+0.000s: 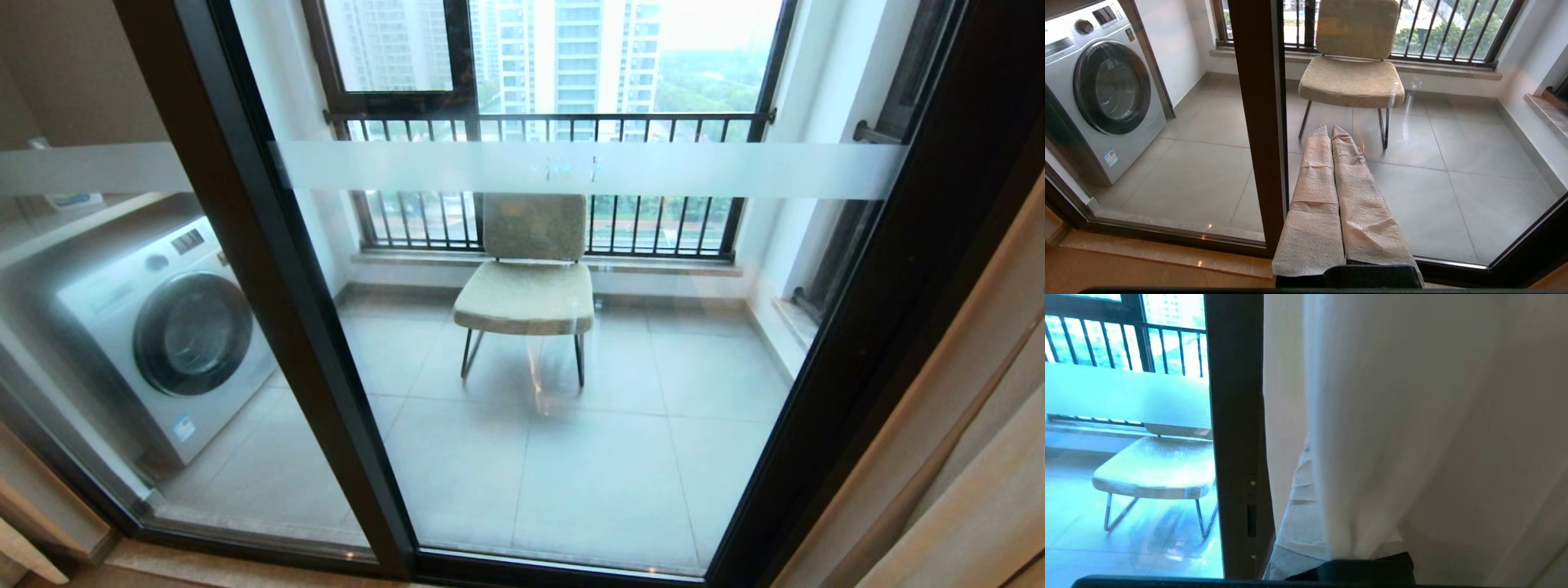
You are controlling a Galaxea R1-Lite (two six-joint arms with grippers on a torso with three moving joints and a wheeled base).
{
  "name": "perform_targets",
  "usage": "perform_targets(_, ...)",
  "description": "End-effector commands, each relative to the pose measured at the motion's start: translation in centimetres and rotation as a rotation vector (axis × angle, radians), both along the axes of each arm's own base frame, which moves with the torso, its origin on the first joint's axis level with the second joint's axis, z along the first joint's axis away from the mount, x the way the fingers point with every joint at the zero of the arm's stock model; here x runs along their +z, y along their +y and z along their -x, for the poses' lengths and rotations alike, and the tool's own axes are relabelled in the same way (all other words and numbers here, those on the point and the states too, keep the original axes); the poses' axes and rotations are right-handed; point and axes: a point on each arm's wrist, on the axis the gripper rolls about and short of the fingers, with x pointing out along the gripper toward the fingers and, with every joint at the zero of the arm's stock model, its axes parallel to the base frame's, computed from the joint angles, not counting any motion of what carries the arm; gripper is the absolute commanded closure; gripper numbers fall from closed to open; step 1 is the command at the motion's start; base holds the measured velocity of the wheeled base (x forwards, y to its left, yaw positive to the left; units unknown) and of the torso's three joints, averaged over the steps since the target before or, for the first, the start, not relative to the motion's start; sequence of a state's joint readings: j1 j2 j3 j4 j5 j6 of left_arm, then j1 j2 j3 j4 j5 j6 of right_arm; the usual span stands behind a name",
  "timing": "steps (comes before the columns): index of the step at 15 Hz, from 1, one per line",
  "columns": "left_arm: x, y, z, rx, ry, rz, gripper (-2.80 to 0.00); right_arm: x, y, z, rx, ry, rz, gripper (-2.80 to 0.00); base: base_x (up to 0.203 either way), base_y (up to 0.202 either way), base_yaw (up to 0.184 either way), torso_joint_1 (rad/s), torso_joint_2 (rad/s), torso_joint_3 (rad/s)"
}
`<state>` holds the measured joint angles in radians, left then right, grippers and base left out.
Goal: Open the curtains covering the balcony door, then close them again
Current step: Pull the inner curtains open on both sides
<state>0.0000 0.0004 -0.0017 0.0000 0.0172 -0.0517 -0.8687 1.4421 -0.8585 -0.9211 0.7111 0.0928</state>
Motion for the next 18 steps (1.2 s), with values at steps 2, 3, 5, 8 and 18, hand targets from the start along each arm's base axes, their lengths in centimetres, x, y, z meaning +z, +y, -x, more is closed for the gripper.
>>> perform_targets(2, 0.0, 0.0, 0.0, 0.001, 0.000, 0.000, 0.00, -0.5, -0.6, -0.5, 0.006, 0.011, -0.022, -2.80, 0.000, 0.000, 0.000, 0.000, 0.00, 0.000)
perform_targets(3, 0.0, 0.0, 0.0, 0.000, 0.000, 0.000, 0.00, -0.7, -0.7, -0.5, 0.004, 0.015, -0.027, -2.80, 0.000, 0.000, 0.000, 0.000, 0.00, 0.000)
perform_targets(5, 0.0, 0.0, 0.0, 0.001, 0.000, 0.000, 0.00, -0.7, -0.8, -0.6, -0.001, 0.016, -0.031, -2.80, 0.000, 0.000, 0.000, 0.000, 0.00, 0.000)
perform_targets(8, 0.0, 0.0, 0.0, 0.000, 0.000, 0.000, 0.00, -0.6, -0.6, -0.3, -0.007, 0.012, -0.027, -2.80, 0.000, 0.000, 0.000, 0.000, 0.00, 0.000)
perform_targets(18, 0.0, 0.0, 0.0, 0.001, 0.000, 0.000, 0.00, -1.3, 5.5, 5.6, -0.042, -0.017, 0.005, -2.80, 0.000, 0.000, 0.000, 0.000, 0.00, 0.000)
